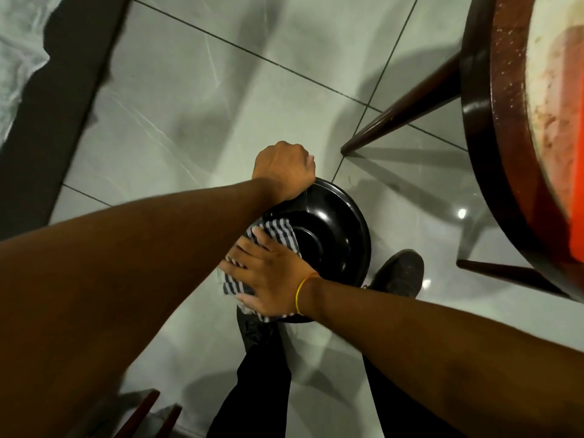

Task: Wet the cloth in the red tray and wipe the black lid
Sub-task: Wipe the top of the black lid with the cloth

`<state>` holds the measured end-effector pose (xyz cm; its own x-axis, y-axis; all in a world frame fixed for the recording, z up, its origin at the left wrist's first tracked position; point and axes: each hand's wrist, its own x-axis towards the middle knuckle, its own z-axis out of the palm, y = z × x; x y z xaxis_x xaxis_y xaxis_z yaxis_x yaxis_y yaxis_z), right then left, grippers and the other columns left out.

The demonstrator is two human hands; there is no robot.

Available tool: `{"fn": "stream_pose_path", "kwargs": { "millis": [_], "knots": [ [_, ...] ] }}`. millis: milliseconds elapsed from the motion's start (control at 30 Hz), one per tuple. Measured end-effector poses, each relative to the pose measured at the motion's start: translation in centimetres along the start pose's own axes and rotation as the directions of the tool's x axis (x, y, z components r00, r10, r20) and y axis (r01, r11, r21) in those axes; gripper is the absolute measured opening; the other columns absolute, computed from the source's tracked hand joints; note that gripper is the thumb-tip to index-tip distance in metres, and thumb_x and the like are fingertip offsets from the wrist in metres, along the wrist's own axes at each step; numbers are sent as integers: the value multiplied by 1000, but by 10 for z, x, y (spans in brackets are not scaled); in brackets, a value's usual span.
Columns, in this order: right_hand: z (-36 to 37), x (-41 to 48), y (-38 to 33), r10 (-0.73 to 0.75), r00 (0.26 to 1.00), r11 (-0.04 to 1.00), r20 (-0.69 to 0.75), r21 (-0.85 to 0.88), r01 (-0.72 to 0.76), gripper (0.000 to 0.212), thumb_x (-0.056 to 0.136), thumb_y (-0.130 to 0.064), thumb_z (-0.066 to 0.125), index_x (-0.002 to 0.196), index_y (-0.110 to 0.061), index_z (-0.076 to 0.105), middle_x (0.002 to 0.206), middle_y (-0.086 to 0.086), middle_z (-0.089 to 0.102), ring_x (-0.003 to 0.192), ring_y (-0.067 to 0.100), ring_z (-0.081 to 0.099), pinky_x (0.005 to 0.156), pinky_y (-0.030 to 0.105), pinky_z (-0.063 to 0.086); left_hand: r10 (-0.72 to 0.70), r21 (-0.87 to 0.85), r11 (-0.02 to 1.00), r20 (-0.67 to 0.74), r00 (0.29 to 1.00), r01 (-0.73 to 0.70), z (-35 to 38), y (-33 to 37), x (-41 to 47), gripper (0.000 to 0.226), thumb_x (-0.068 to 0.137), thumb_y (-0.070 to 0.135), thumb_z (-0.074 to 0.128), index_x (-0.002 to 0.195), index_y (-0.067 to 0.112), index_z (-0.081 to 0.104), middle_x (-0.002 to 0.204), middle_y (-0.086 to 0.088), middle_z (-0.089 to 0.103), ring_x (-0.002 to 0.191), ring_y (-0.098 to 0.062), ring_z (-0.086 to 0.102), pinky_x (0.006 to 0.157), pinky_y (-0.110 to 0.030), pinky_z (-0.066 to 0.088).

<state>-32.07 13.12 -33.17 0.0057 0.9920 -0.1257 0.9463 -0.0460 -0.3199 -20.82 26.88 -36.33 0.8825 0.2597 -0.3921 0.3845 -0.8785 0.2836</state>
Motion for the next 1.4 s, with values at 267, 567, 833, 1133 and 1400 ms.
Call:
{"fn": "stream_pose_path", "kwargs": {
  "millis": [267,567,833,1133,1400],
  "knots": [
    [-15,32,6,487,874,869,10,92,-485,63,105,-57,48,147,-12,61,149,14,63,151,38,45,133,58,19,-29,-77,997,-6,1000,28,-5,-1,7,46,104,34,39,70,14,63,68,-5,61,65,-26,60,64,-35,41],
    [-12,30,2,522,852,845,-20,145,-515,58,104,-56,52,142,-14,64,147,12,62,150,37,46,133,60,20,135,-39,990,0,991,-135,1,-10,7,47,106,34,36,65,17,53,66,-6,59,63,-24,54,64,-36,38],
    [-5,42,-13,683,726,729,-79,141,-670,53,104,-49,52,136,-10,68,147,14,60,147,36,46,132,63,15,141,-10,990,36,989,-141,2,-9,12,47,106,34,36,67,17,56,64,-2,55,59,-18,51,64,-35,40],
    [-2,46,-16,723,683,690,-105,140,-710,71,107,-52,49,158,-3,47,166,19,43,159,36,33,132,62,18,209,-110,976,249,946,-186,-5,-14,26,46,106,36,35,64,23,48,68,-2,56,63,-16,52,55,-31,29],
    [2,45,-17,732,675,682,-93,104,-724,75,109,-54,46,164,-3,39,171,18,40,163,33,31,134,59,13,267,-97,963,251,931,-250,-6,-13,26,47,107,34,35,62,24,45,65,-1,53,62,-15,48,55,-30,28]
  ]
}}
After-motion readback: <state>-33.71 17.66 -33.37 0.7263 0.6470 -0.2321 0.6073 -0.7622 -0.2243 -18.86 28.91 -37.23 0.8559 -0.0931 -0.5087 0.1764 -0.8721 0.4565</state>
